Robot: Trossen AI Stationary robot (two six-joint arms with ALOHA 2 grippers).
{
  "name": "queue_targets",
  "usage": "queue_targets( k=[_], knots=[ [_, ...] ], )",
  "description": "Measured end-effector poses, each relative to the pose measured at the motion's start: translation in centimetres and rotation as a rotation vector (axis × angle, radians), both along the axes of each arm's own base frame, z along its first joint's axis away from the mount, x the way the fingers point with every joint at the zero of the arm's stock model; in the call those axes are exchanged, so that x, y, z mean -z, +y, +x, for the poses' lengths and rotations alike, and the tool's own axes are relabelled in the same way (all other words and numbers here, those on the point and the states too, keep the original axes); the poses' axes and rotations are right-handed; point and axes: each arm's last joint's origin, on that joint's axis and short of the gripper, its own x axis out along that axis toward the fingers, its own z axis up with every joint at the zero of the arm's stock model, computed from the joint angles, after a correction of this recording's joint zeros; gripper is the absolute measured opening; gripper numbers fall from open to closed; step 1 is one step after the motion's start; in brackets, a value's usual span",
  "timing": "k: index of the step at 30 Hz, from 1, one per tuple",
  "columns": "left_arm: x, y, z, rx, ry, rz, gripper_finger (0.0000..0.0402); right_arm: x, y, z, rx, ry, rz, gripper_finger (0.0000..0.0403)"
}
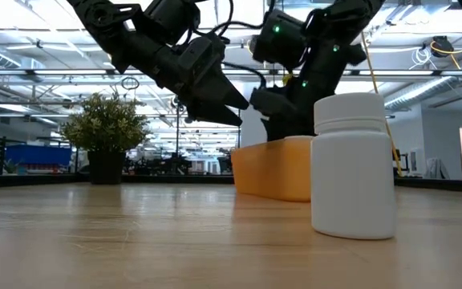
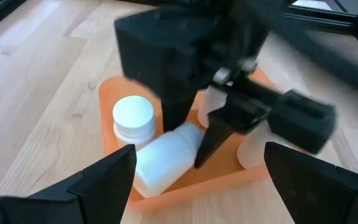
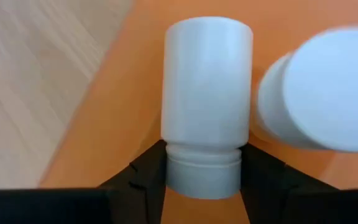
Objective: Pick and place pill bottles into a basket
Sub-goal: Adjust the white medicine bottle in the orange bin
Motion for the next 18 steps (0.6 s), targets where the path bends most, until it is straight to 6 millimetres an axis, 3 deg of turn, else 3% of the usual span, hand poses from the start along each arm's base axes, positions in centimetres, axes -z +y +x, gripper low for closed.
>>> queue_targets(
  k=[10, 18],
  knots=[
    [0.2, 0.1, -0.1, -0.015, 0.026, -0.024, 0.0360, -3.3, 1.7, -1.5, -0.101, -0.024, -0.088, 0.0147],
    [-0.3, -0.6, 0.1, 0.079, -0.020, -0.139, 0.0360, -4.9, 3.6, -1.7, -0.260, -0.092, -0.203, 0.0147]
  ],
)
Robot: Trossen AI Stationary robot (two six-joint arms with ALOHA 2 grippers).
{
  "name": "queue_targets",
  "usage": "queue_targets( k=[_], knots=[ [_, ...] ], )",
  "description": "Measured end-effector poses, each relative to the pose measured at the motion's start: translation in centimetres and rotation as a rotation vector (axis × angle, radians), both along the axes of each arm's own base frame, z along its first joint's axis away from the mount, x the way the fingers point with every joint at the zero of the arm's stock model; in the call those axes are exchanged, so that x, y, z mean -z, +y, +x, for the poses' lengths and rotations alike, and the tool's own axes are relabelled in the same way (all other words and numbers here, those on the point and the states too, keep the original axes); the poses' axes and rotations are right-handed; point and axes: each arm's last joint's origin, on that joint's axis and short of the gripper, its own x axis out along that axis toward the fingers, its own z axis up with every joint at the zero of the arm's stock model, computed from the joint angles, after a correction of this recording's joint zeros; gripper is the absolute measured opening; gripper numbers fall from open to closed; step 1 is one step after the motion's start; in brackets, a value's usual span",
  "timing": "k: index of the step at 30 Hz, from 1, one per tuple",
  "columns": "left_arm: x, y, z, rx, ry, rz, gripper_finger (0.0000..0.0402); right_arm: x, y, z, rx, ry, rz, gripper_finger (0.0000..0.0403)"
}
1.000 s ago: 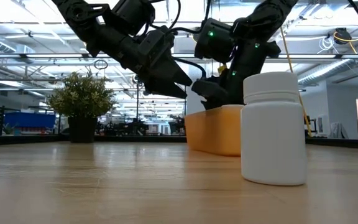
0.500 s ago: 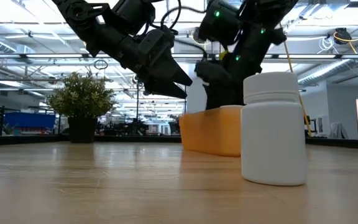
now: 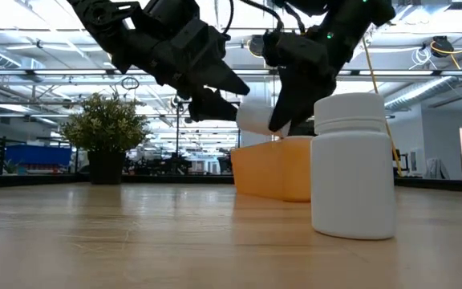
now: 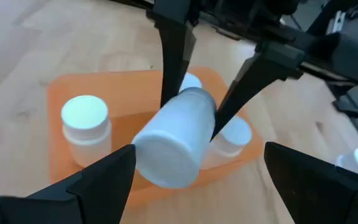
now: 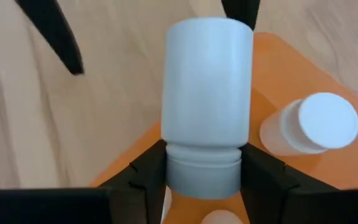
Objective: Pick and place pill bottles into a basket
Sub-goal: Adjust the white medicine bottle in the orange bin
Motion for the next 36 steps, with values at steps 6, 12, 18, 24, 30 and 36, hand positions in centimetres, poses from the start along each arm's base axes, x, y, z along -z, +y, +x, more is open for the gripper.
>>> queue_targets(
  k=[6, 12, 18, 24, 30, 36],
  knots=[
    [-0.2, -0.4, 0.1, -0.002, -0.013, -0.027, 0.0353, -0.4, 0.7, 0.3, -0.051, -0.047, -0.078, 0.0147],
    [-0.1, -0.5, 0.1, 0.012, -0.003, -0.045, 0.0266, -0.8, 1.1, 0.7, -0.088, -0.104, -0.094, 0.0147],
    [-0.1, -0.5, 0.1, 0.029, -0.008, -0.055, 0.0174, -0.6, 1.2, 0.6, -0.105, -0.085, -0.066, 0.0147],
    [-0.2, -0.5, 0.0, 0.051, -0.014, -0.058, 0.0174, -0.8, 1.6, 0.8, -0.127, -0.119, 0.011, 0.0190],
    [-1.7, 0.7, -0.8, 0.028, -0.040, -0.041, 0.0174, -0.6, 1.5, 0.6, -0.078, -0.099, -0.012, 0.0289],
    [-5.6, 2.4, -2.7, -0.024, -0.156, -0.022, 0.0173, 0.3, 1.7, 0.4, -0.056, -0.169, -0.033, 0.0285]
  ],
)
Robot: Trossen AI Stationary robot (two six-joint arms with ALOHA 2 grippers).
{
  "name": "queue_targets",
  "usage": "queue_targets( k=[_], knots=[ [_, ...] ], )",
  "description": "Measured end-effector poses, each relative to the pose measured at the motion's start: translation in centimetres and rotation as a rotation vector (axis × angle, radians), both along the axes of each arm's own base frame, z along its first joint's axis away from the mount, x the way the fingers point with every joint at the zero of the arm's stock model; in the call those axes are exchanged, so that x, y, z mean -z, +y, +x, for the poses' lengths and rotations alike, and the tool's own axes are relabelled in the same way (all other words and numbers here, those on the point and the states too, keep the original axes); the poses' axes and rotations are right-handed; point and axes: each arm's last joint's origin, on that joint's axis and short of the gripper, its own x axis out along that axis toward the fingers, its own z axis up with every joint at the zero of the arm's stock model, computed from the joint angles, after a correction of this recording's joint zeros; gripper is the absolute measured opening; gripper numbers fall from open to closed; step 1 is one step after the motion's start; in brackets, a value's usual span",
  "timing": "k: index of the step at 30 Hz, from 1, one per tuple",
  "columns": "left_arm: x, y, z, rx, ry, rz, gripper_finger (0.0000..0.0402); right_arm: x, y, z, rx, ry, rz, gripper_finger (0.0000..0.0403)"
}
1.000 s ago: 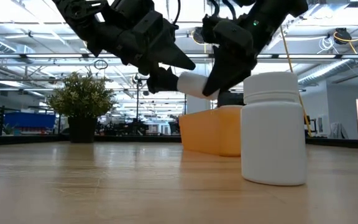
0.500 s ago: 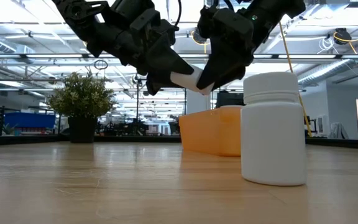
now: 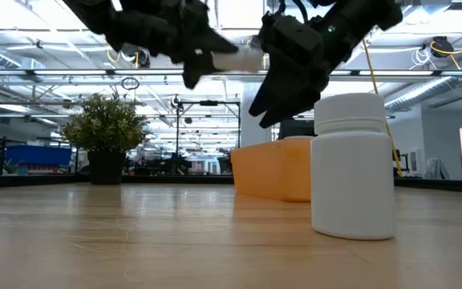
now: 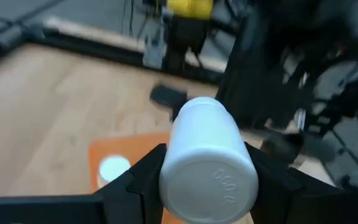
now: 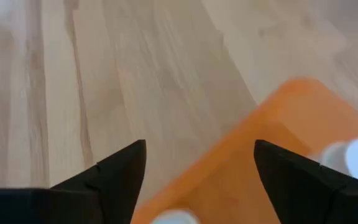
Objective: Pick and place pill bottles into a basket
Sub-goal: Adjust the white medicine bottle in the orange bin
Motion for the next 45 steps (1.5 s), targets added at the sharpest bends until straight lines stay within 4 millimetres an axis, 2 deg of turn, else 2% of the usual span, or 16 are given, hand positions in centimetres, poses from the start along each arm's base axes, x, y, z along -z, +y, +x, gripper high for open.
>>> queue_targets(
  k=[5, 7, 14, 17, 24, 31, 34, 39, 42, 45],
  knots=[
    [-2.9, 0.2, -1.7, -0.013, -0.098, 0.016, 0.0173, 0.5, -0.3, -0.2, -0.020, -0.229, -0.010, 0.0256],
    [-3.2, -0.2, -2.1, -0.007, -0.091, 0.012, 0.0173, 0.2, -0.6, -0.4, -0.026, -0.360, -0.011, 0.0249],
    [-3.3, -1.5, -2.0, 0.011, -0.098, 0.028, 0.0173, -0.4, -2.2, -3.0, -0.022, -0.774, 0.034, 0.0252],
    [-3.3, -1.9, -1.9, -0.012, -0.094, 0.043, 0.0173, -0.5, -2.7, -3.7, -0.038, -0.877, 0.082, 0.0255],
    [-3.4, -2.9, -1.7, -0.006, -0.117, 0.071, 0.0173, -1.4, -3.1, -3.1, -0.078, -0.918, 0.086, 0.0255],
    [-3.5, -2.9, -1.7, -0.004, -0.118, 0.071, 0.0173, -2.0, -3.0, -3.1, -0.113, -0.967, 0.074, 0.0247],
    [-3.5, -2.9, -1.7, -0.003, -0.119, 0.073, 0.0173, -2.0, -3.0, -3.0, -0.110, -0.962, 0.071, 0.0224],
    [-3.4, -2.9, -1.7, -0.007, -0.118, 0.076, 0.0173, -1.9, -3.0, -3.0, -0.114, -0.960, 0.073, 0.0149],
    [-3.4, -2.9, -1.7, -0.008, -0.116, 0.076, 0.0174, -1.9, -3.0, -3.0, -0.119, -0.961, 0.074, 0.0146],
    [-3.4, -2.9, -1.7, -0.013, -0.114, 0.077, 0.0217, -1.9, -3.0, -3.0, -0.128, -0.956, 0.075, 0.0146]
  ],
)
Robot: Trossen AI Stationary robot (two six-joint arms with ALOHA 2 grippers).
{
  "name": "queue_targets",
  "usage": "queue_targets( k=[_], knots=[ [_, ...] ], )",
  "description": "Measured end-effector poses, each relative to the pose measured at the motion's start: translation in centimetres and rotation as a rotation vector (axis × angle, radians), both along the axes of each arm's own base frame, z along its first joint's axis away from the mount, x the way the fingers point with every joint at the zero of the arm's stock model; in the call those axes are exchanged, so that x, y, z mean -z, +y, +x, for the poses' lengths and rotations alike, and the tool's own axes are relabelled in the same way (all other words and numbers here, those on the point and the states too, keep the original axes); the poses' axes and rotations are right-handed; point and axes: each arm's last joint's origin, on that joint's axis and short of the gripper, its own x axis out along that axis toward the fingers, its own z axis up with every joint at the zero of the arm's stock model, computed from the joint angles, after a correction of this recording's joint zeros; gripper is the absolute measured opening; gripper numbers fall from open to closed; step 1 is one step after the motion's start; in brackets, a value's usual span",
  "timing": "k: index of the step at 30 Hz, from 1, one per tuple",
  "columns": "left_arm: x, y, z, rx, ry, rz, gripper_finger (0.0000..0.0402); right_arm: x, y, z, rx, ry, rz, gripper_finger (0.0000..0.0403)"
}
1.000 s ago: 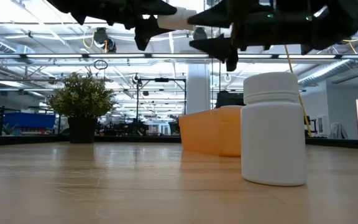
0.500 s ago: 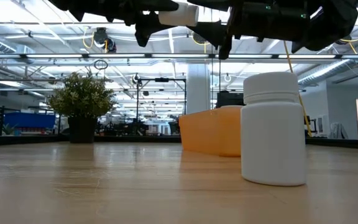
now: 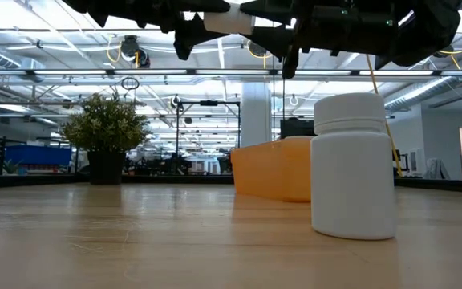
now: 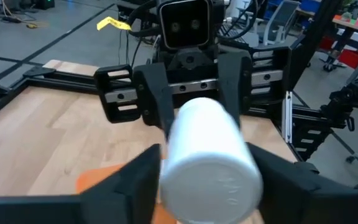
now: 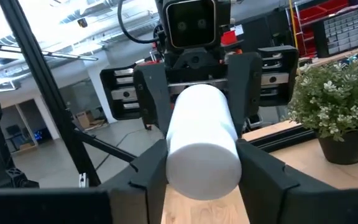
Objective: Pick and place pill bottles into a basket
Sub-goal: Adjust the white medicine bottle in the orange bin
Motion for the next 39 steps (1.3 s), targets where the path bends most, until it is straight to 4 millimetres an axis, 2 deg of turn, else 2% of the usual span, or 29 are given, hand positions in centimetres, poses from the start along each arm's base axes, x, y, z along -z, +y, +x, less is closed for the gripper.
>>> queue_targets(
  k=[6, 8, 10, 13, 17, 20, 25, 28, 32, 39],
  knots=[
    [0.9, 0.2, -0.2, -0.083, 0.095, 0.016, 0.0343, 0.3, -0.1, -0.3, -0.001, 0.110, 0.044, 0.0146],
    [1.3, 0.4, -0.3, -0.122, 0.139, 0.029, 0.0375, 0.3, -0.3, -0.6, 0.036, 0.175, 0.045, 0.0146],
    [1.6, 0.5, -0.5, -0.146, 0.173, 0.041, 0.0391, 0.2, -0.4, -1.2, 0.062, 0.237, 0.048, 0.0146],
    [2.1, 0.5, -0.7, -0.171, 0.230, 0.060, 0.0383, -0.3, -0.7, -1.8, 0.083, 0.339, 0.086, 0.0146],
    [2.6, 0.7, -1.0, -0.226, 0.288, 0.092, 0.0362, -1.7, -1.0, -2.0, 0.162, 0.574, 0.073, 0.0146],
    [2.7, 0.8, -1.0, -0.251, 0.305, 0.118, 0.0353, -3.4, -1.0, -1.7, 0.176, 0.743, 0.025, 0.0146],
    [2.7, 0.8, -1.0, -0.263, 0.305, 0.128, 0.0355, -6.7, -1.8, -1.8, 0.168, 0.946, 0.039, 0.0146],
    [2.7, 0.9, -1.0, -0.268, 0.305, 0.133, 0.0362, -7.5, -2.5, -1.8, 0.153, 1.089, 0.075, 0.0146],
    [2.7, 0.8, -1.1, -0.266, 0.310, 0.138, 0.0368, -7.4, -3.9, -0.6, 0.089, 1.222, 0.123, 0.0146],
    [2.9, 0.8, -1.2, -0.266, 0.326, 0.140, 0.0366, -5.4, -5.4, 2.2, 0.011, 1.451, 0.172, 0.0146]
  ],
)
